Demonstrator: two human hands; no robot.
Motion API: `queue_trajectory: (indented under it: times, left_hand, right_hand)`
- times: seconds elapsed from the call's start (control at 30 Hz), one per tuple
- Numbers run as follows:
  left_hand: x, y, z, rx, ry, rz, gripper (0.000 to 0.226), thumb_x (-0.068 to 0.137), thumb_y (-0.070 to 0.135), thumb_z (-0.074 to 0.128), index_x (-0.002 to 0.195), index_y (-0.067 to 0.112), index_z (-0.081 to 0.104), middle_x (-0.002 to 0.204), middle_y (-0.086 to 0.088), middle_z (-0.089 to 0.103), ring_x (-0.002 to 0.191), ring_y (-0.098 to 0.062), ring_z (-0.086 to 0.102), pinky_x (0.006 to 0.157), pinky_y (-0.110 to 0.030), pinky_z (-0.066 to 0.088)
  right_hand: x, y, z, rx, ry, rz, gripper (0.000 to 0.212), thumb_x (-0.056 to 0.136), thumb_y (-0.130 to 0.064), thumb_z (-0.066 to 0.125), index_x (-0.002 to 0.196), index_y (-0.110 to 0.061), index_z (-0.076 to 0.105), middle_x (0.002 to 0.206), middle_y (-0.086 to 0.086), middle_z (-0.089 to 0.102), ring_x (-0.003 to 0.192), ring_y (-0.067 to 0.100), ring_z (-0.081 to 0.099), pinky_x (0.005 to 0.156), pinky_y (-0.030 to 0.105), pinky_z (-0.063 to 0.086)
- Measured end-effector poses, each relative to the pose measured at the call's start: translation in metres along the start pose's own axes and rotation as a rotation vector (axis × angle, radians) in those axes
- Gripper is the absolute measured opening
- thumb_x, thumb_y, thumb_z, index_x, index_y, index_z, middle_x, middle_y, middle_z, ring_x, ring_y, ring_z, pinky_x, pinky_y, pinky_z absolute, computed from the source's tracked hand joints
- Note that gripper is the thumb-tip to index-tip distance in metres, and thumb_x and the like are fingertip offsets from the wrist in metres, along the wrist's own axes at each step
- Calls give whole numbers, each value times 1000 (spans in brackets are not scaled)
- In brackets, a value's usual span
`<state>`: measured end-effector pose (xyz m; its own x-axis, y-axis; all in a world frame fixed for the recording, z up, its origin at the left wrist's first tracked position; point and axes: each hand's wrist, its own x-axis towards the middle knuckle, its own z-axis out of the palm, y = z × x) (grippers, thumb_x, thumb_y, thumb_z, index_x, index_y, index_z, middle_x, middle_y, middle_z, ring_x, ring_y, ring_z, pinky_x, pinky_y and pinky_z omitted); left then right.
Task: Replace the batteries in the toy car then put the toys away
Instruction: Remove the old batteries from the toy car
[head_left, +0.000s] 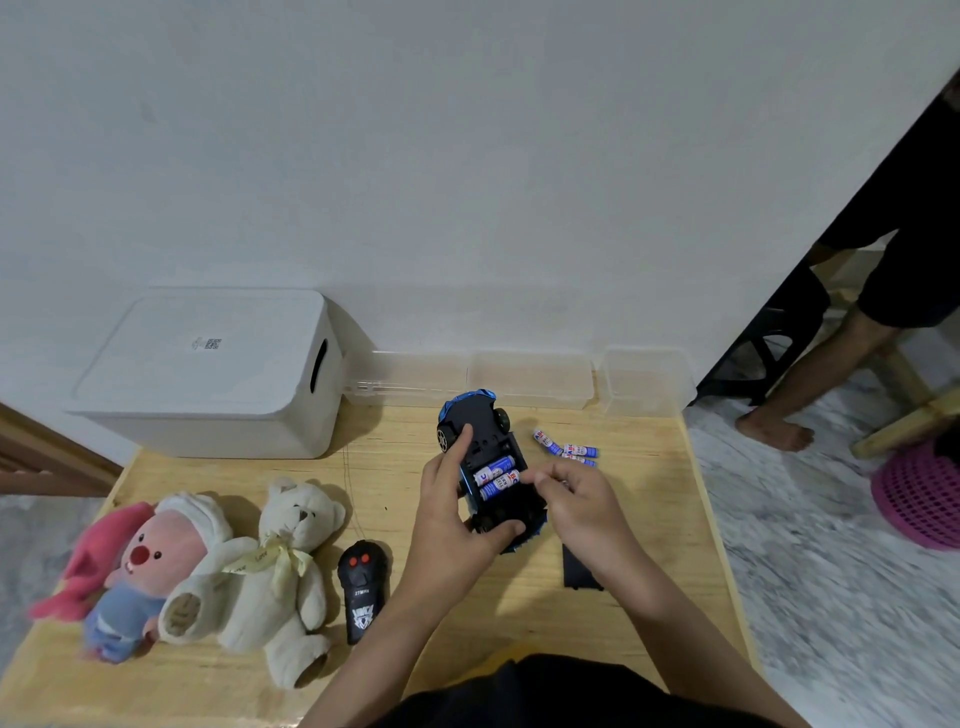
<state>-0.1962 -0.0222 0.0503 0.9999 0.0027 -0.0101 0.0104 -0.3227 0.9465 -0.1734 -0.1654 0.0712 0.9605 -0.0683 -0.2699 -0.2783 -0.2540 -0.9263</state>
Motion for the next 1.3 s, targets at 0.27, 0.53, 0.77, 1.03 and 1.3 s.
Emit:
queue_trajectory:
  times: [0.27,0.53,0.77,1.03,1.3]
  left_hand:
    - [0,1,0,17,45,35,105,59,3,84,142,35,27,130,5,42,118,15,37,90,-1,36]
    - [-3,4,-4,16,32,51,104,60,1,83,142,33,29,128,4,43,116,15,40,87,0,36]
    - [-6,5,-3,-3,29,38,103,61,1,83,143,33,29,128,8,43,117,11,41,86,-1,37]
    - [-9,4,0,11,-2,27,103,61,12,85,143,40,28,130,12,42,121,7,41,99,-17,42]
    - [-7,4,-8,50,-42,12,96,60,18,86,138,39,36,126,22,47,113,5,48,89,-13,45]
  right_hand:
    - [0,6,8,-118,38,-26,23,92,-8,48,89,-23,64,102,0,62,93,7,57,79,22,46]
    - [0,5,9,-164,16,-70,20,88,-5,51,85,-23,60,93,-2,57,85,4,53,66,10,37]
    - [-5,2,5,-136,40,-130,13,85,-25,65,76,-18,58,79,-3,61,77,7,57,67,20,43]
    - [2,-5,7,140,183,31,19,76,-7,72,71,-16,57,71,1,58,50,11,50,49,23,42]
    - [4,-17,-20,759,-18,347,17,90,-21,46,87,-11,59,65,1,50,46,12,41,41,22,33]
